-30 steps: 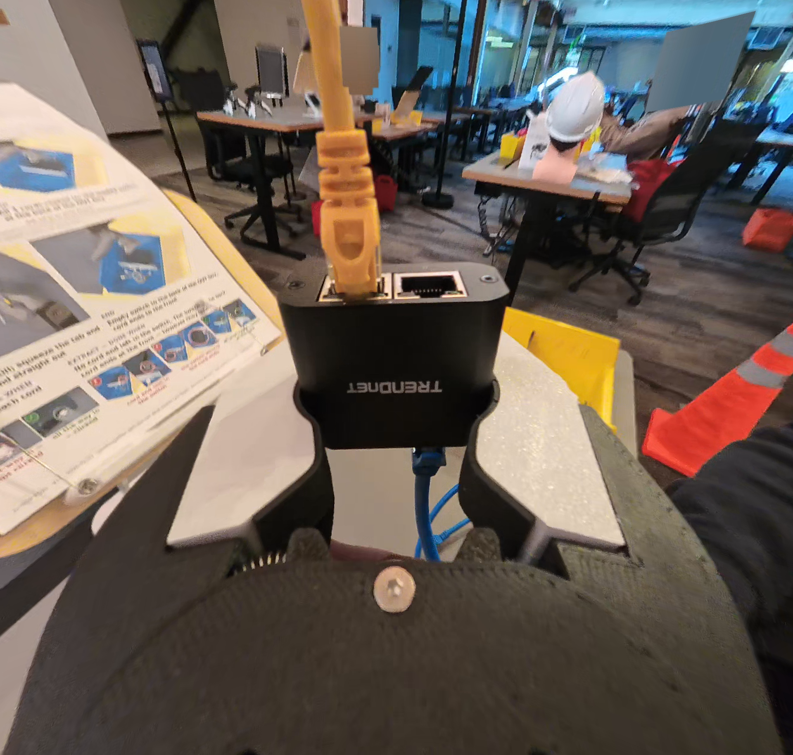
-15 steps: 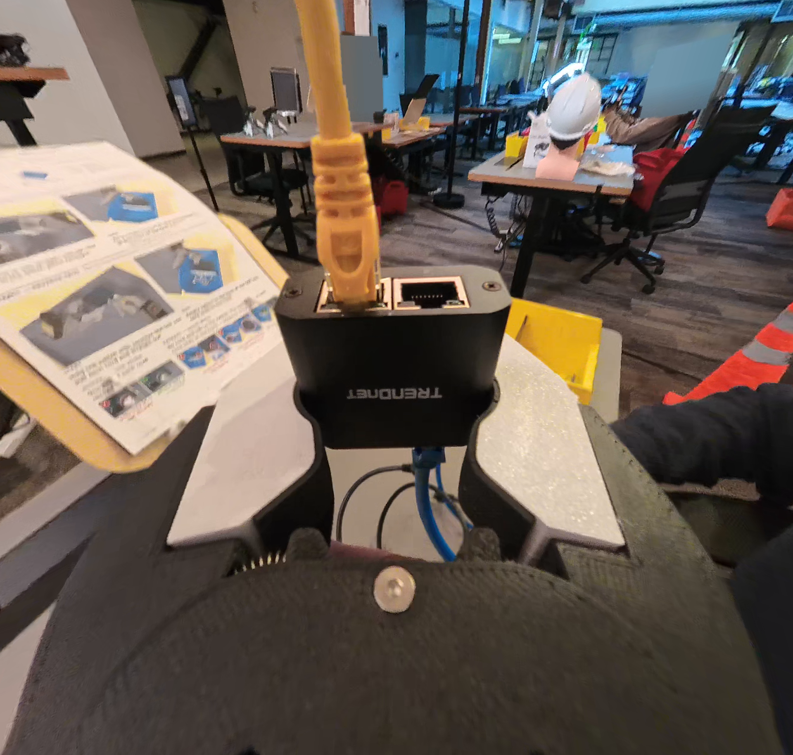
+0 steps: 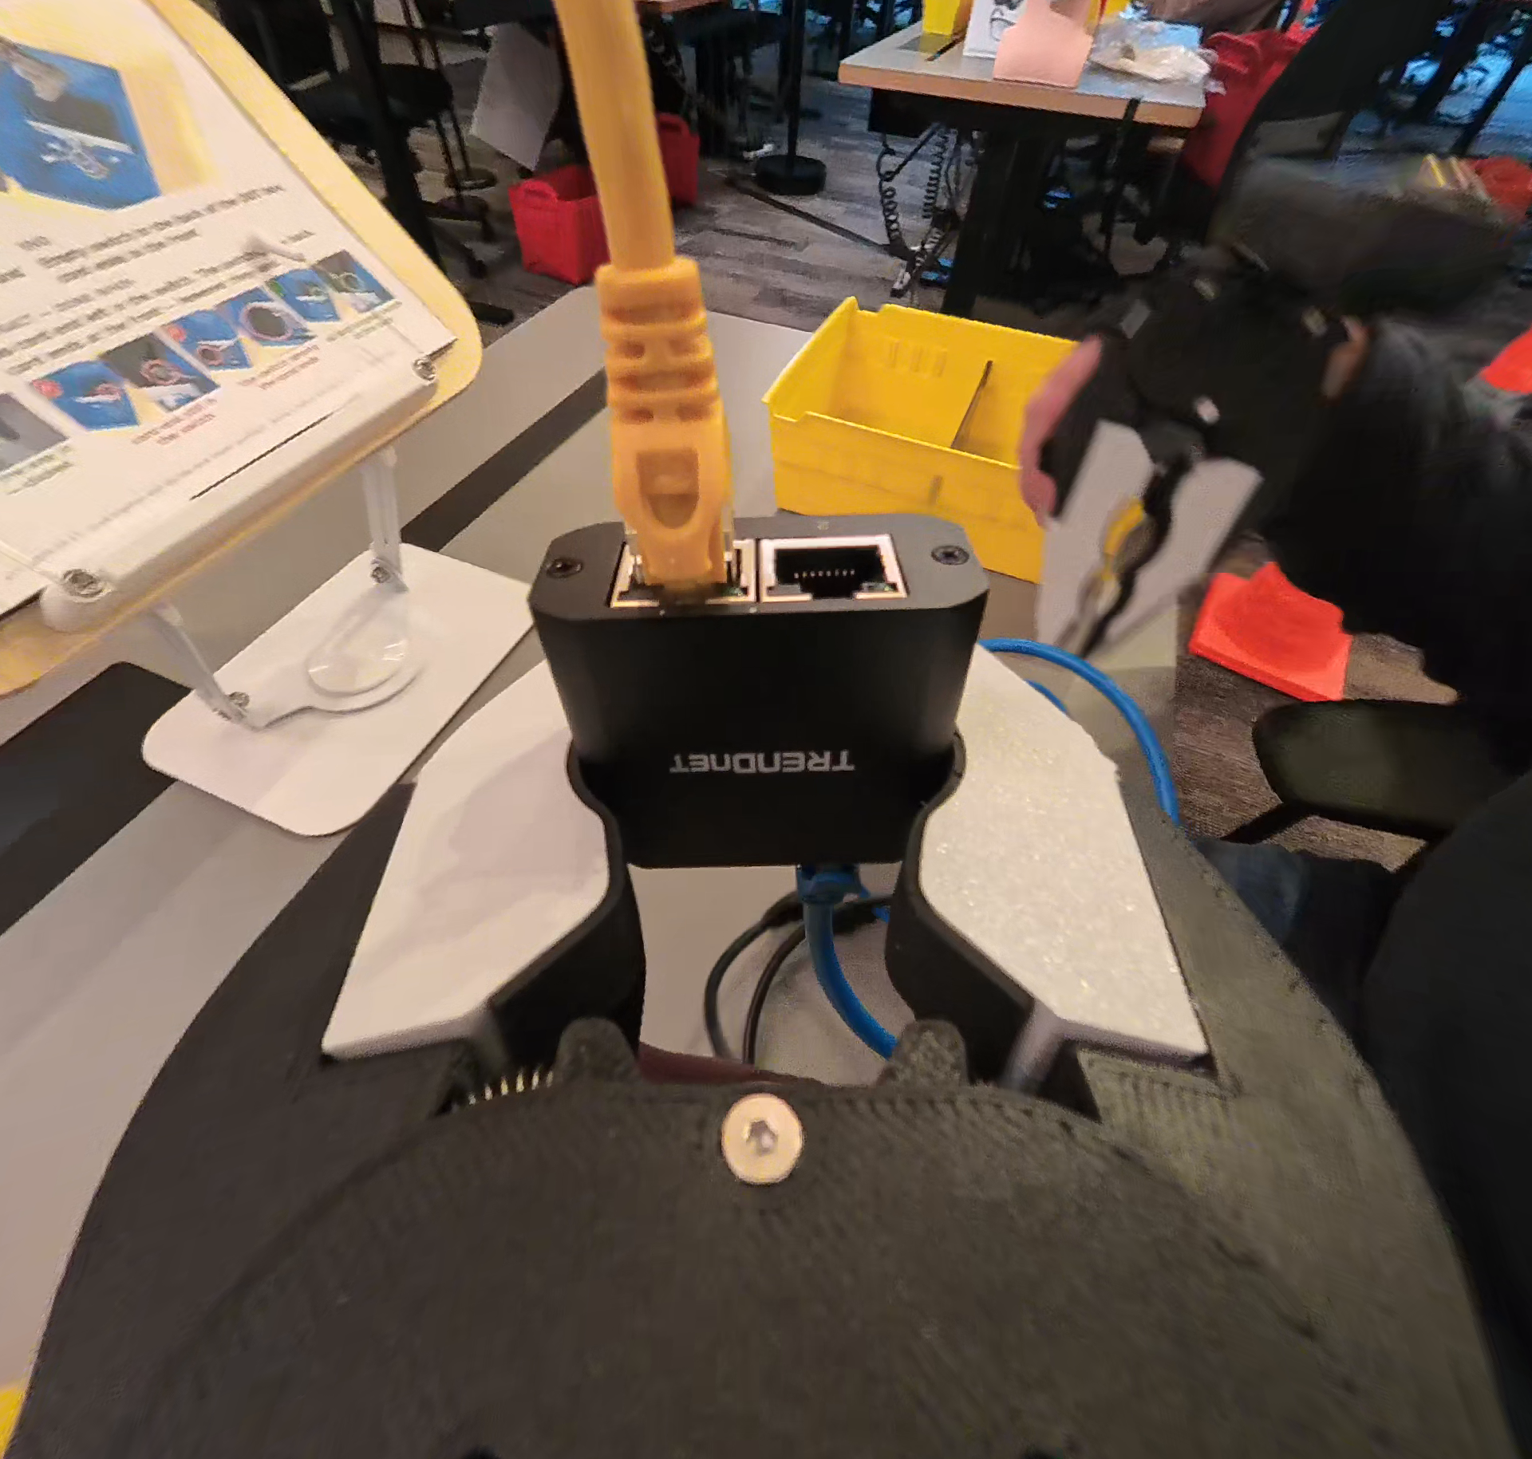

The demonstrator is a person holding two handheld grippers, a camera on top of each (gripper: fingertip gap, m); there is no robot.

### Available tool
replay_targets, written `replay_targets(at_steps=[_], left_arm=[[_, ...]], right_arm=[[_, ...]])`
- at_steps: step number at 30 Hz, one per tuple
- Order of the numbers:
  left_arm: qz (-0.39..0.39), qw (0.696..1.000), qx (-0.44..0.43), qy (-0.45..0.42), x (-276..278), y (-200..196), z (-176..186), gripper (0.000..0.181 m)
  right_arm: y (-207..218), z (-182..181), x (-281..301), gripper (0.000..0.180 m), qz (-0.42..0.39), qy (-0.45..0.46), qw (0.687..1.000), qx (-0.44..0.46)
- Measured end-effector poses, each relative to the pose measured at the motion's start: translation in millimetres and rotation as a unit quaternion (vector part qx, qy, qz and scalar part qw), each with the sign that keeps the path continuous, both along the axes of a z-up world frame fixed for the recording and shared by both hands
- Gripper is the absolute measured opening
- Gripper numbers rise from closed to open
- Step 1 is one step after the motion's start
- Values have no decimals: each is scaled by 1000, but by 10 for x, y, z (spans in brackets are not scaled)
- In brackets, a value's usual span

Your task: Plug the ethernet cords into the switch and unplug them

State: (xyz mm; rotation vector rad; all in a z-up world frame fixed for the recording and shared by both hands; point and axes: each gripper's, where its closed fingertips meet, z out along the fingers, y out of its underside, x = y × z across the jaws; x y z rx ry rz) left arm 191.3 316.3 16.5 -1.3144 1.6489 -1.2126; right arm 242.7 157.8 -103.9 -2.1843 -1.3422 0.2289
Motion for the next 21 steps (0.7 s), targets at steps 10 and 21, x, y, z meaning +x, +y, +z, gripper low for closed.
replay_targets(at_steps=[10,21], left_arm=[[-63,997,33,-24,-147,-497,48,74],[-92,994,48,-35,-294,-812,70,74]], right_arm=[[1525,-554,-657,67,66,108,989,-82],[1818,-1263,-1098,1,106,-25,992,-63]])
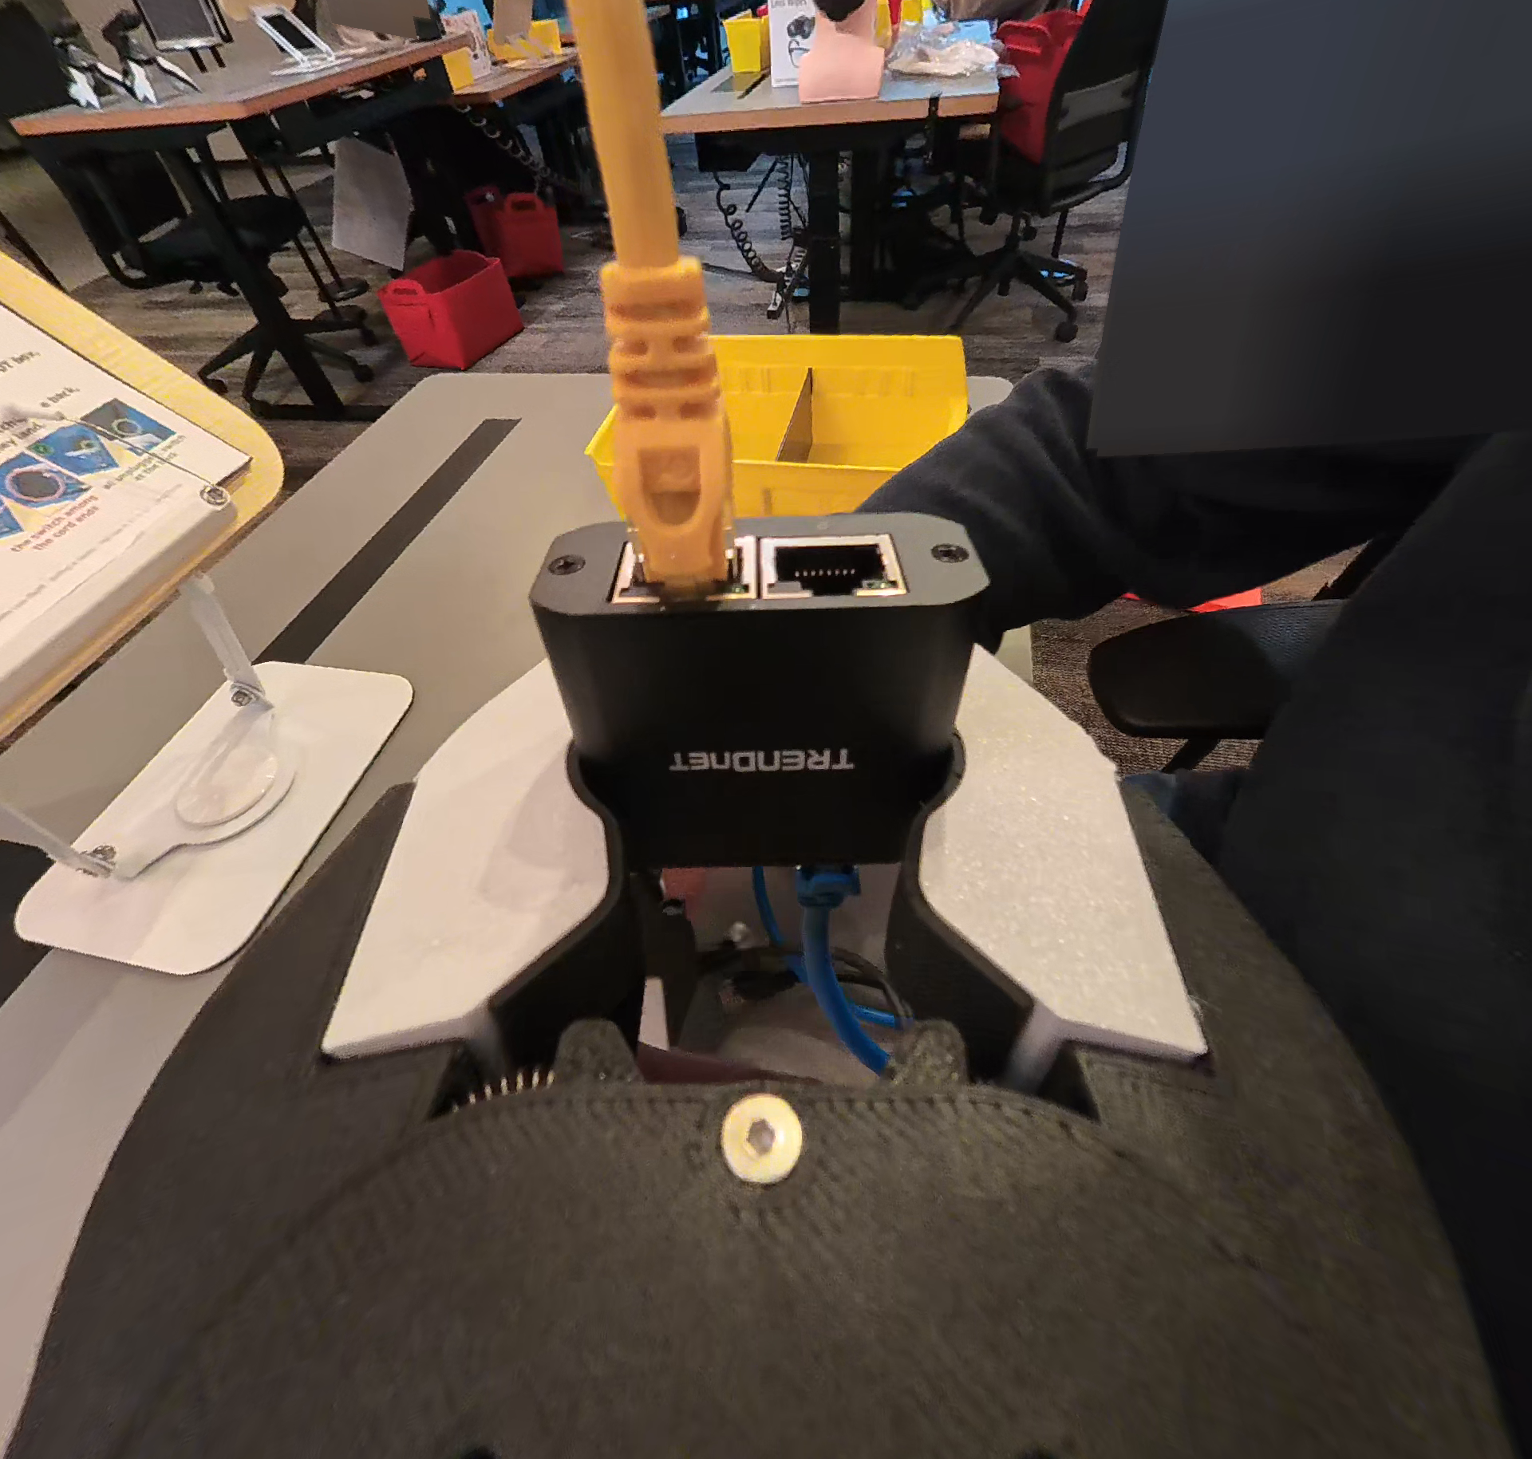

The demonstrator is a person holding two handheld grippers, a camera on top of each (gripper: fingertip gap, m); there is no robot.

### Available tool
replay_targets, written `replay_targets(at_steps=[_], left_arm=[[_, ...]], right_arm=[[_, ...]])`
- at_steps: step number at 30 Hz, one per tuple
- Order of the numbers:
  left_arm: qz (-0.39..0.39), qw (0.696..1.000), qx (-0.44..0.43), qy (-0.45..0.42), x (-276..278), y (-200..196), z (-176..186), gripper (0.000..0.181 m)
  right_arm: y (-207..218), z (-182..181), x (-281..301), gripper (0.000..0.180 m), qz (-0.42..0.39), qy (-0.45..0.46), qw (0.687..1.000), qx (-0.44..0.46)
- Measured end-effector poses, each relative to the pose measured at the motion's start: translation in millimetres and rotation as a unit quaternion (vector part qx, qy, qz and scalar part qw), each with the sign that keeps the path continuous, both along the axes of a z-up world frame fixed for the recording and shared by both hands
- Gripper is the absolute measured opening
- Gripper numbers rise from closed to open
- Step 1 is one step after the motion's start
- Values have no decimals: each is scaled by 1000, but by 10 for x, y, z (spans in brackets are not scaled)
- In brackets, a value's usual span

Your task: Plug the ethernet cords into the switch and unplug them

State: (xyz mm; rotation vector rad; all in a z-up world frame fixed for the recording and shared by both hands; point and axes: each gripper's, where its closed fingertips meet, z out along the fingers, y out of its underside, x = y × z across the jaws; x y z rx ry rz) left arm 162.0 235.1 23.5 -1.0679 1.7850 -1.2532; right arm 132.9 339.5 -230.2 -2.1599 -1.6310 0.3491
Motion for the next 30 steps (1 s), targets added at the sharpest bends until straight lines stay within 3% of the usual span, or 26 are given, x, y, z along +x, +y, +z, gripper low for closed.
replay_targets(at_steps=[8,15,18,23,25,30], left_arm=[[-37,999,-34,7,-146,-280,-35,74],[-59,996,-16,57,-230,-484,-389,74],[-42,997,-5,70,-237,-372,-539,74],[-8,996,10,87,-229,-105,-780,74],[12,996,16,92,-220,24,-866,74],[55,991,43,118,-201,284,-1109,74]], right_arm=[[606,459,670,1,-194,94,975,55],[970,920,1778,1,-380,183,903,87],[859,1003,2025,1,-402,196,892,74],[471,948,2127,1,-396,145,906,40],[298,818,2258,1,-399,68,913,42],[-175,300,2324,2,-382,-18,923,-42]])
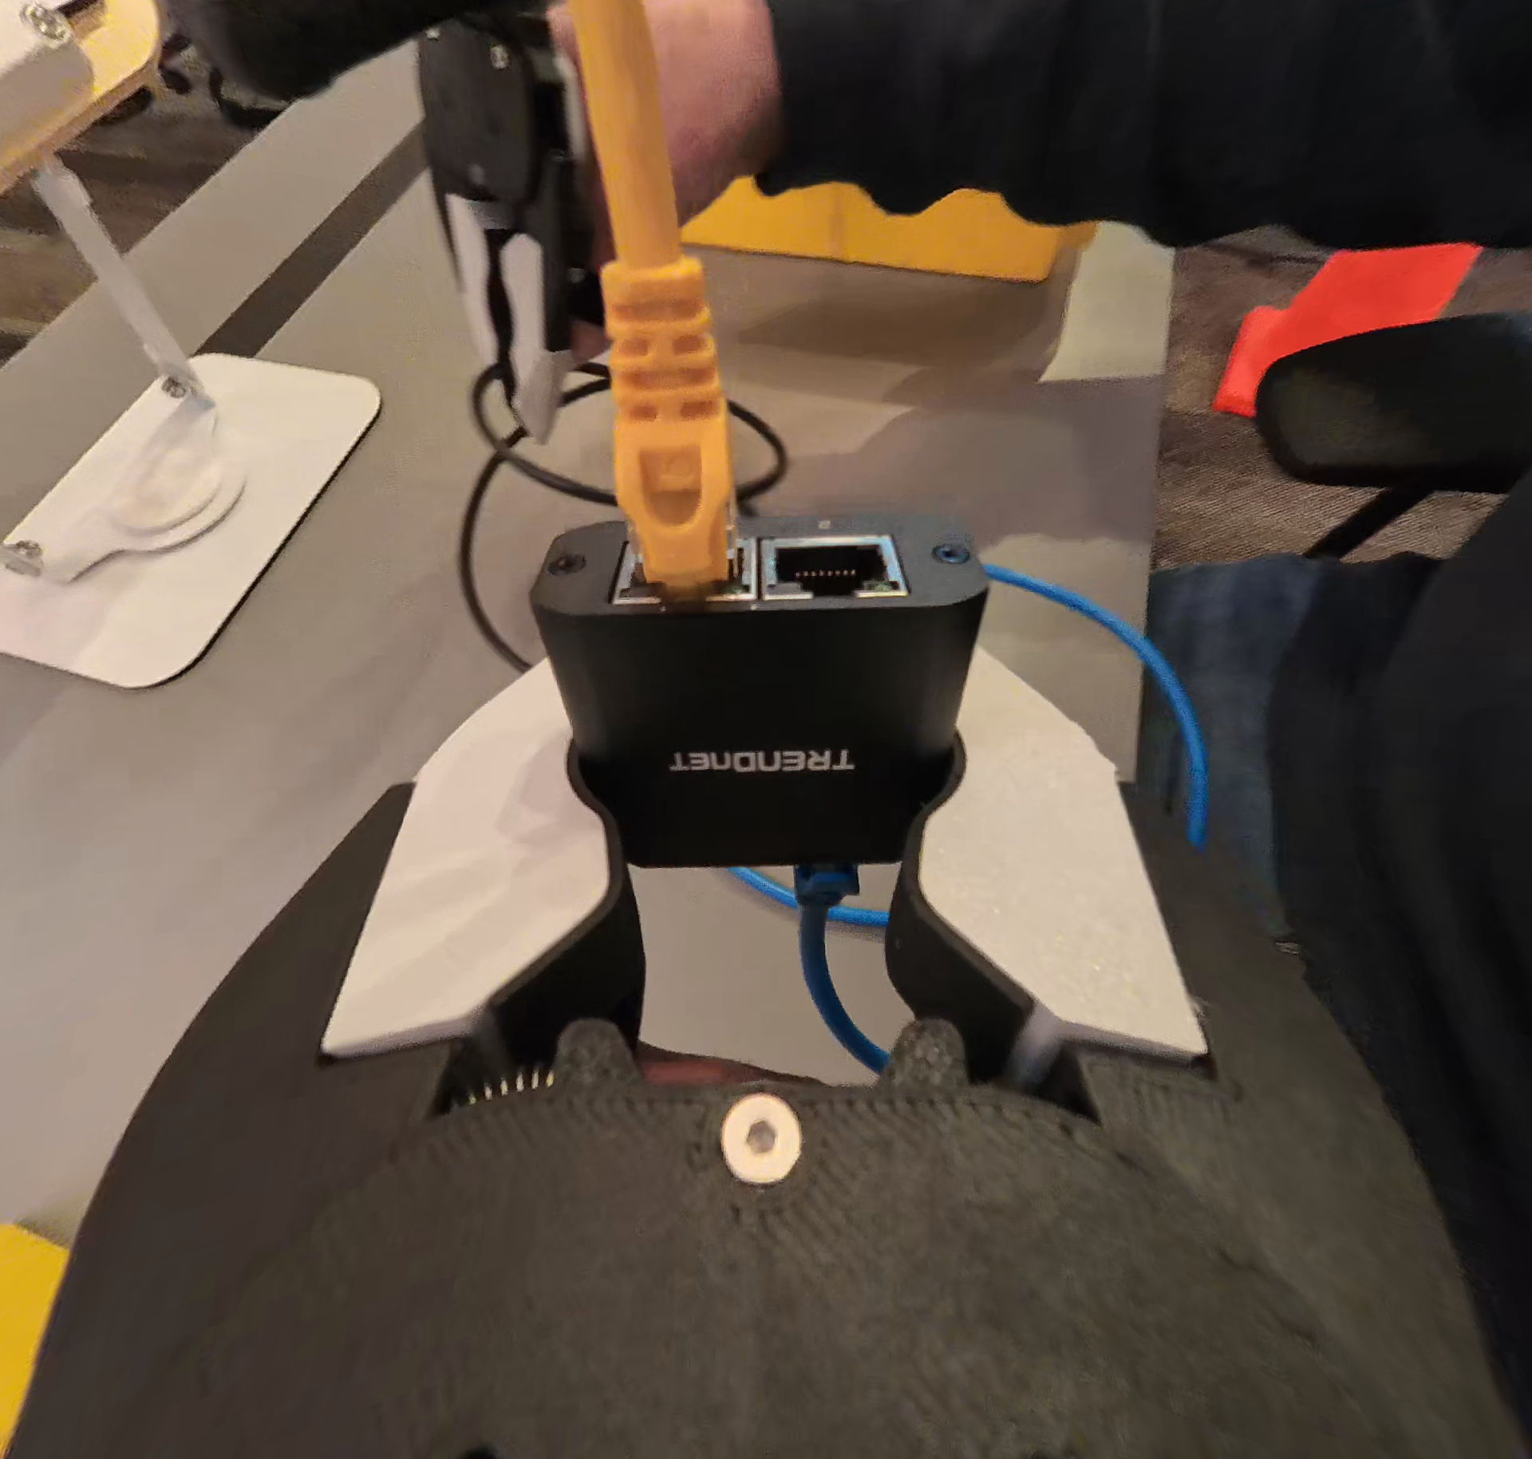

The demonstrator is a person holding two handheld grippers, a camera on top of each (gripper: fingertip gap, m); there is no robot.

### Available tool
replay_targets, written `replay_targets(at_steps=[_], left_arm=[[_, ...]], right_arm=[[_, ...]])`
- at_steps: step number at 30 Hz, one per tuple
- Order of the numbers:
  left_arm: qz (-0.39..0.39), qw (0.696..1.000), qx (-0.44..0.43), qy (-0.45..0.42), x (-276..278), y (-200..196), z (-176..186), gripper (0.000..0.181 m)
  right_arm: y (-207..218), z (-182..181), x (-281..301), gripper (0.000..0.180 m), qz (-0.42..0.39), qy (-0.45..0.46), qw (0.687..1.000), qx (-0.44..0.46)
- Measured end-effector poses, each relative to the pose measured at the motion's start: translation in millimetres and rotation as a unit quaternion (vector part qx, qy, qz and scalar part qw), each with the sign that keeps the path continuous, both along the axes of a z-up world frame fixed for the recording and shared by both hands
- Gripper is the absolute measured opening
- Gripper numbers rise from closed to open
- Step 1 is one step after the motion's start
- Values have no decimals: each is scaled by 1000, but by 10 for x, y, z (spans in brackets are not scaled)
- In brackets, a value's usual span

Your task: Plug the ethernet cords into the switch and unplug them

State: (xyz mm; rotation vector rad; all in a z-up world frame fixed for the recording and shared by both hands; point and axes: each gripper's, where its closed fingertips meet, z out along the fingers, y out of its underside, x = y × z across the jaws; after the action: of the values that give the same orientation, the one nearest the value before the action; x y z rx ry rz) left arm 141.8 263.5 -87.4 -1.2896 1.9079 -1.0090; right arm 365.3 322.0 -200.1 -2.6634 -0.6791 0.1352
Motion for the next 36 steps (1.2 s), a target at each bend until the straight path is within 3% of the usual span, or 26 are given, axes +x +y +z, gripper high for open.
replay_targets(at_steps=[4,7,10,13,18,21,25,30,36], left_arm=[[9,1000,1,5,48,72,-84,74],[12,1000,5,8,69,110,-136,74],[14,1000,3,7,74,136,-160,74],[16,1000,4,-1,70,154,-127,74],[23,1000,3,-10,44,203,-93,74],[23,1000,1,-13,40,225,-84,74],[27,1000,5,-10,29,261,-106,74],[38,999,11,-9,13,323,-114,74],[59,998,10,-28,5,427,-14,74]], right_arm=[[-297,-99,-57,44,45,-44,996,-65],[-219,269,-280,33,75,-36,996,-22],[51,561,-895,31,181,-3,981,63],[223,353,-1398,29,322,-23,942,90],[318,-241,-1352,39,388,-100,916,18],[348,-252,-1467,15,403,-57,912,46],[330,-215,-1565,4,375,3,926,41],[334,326,-1775,1,303,163,937,63],[539,739,-1532,2,175,251,946,110]])
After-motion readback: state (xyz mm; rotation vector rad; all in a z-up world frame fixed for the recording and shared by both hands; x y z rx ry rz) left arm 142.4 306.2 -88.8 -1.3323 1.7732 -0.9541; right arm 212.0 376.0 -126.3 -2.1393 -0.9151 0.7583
